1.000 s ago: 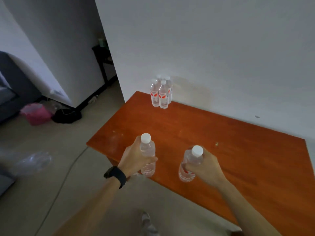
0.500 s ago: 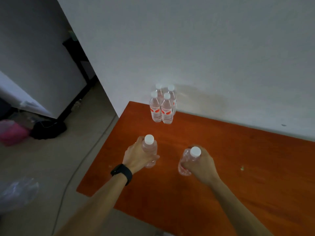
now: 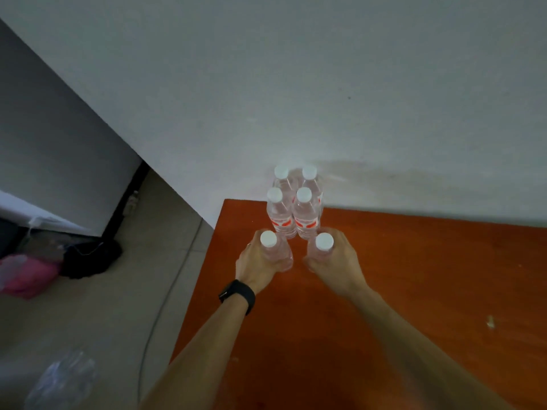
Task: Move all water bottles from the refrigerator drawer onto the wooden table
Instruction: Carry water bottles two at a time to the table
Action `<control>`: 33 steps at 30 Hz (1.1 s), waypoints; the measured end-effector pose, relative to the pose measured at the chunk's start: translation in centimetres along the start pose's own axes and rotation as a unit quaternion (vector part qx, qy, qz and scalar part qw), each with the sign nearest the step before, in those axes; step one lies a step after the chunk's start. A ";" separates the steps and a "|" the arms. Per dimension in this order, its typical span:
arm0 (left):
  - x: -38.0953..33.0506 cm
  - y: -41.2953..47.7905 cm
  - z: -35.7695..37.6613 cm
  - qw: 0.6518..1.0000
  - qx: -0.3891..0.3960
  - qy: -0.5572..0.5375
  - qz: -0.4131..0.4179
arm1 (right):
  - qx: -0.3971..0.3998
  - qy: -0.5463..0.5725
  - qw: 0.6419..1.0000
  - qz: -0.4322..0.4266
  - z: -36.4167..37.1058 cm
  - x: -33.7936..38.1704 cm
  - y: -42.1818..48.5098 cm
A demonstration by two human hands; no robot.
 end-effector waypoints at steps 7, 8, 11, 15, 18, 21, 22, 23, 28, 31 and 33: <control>0.2 3.4 2.2 0.996 0.068 -0.011 0.056 | 0.017 -0.026 1.000 0.002 2.7 -0.2 1.3; 0.7 3.6 2.4 0.995 0.081 -0.012 0.059 | 0.013 -0.023 0.999 0.029 2.7 -0.9 1.2; 2.7 4.2 3.5 0.991 0.125 -0.011 0.047 | -0.015 -0.029 0.996 0.085 3.0 -3.6 0.6; 4.3 4.0 5.1 0.983 0.173 -0.016 0.054 | -0.013 -0.006 0.994 0.110 4.6 -6.2 -0.6; 4.5 4.2 5.8 0.980 0.186 -0.024 0.071 | -0.030 0.006 0.994 0.107 5.0 -6.5 -0.5; 4.3 4.8 6.1 0.977 0.193 -0.025 0.084 | -0.039 0.017 0.993 0.111 5.4 -6.5 -0.1; 4.3 5.0 6.2 0.977 0.195 -0.023 0.087 | -0.040 0.021 0.993 0.110 5.6 -6.3 0.0; 4.3 5.3 6.2 0.976 0.196 -0.021 0.089 | -0.039 0.026 0.993 0.110 5.9 -6.1 0.1; 4.4 6.2 6.0 0.978 0.186 -0.020 0.089 | -0.017 0.041 0.993 0.109 7.4 -4.9 0.8; 3.9 6.1 6.3 0.975 0.196 -0.012 0.101 | -0.030 0.041 0.993 0.109 7.4 -4.6 0.7; 3.6 6.0 6.5 0.973 0.206 -0.013 0.106 | -0.033 0.042 0.993 0.110 7.4 -4.5 0.5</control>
Point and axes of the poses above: each hand's wrist, its own y-axis towards the middle knuckle, its own z-axis out of the palm, x = y × z, the point moved 10 cm from there along y, towards the middle knuckle, and after that the axes turned 14 degrees about -x, right-handed, at the moved point
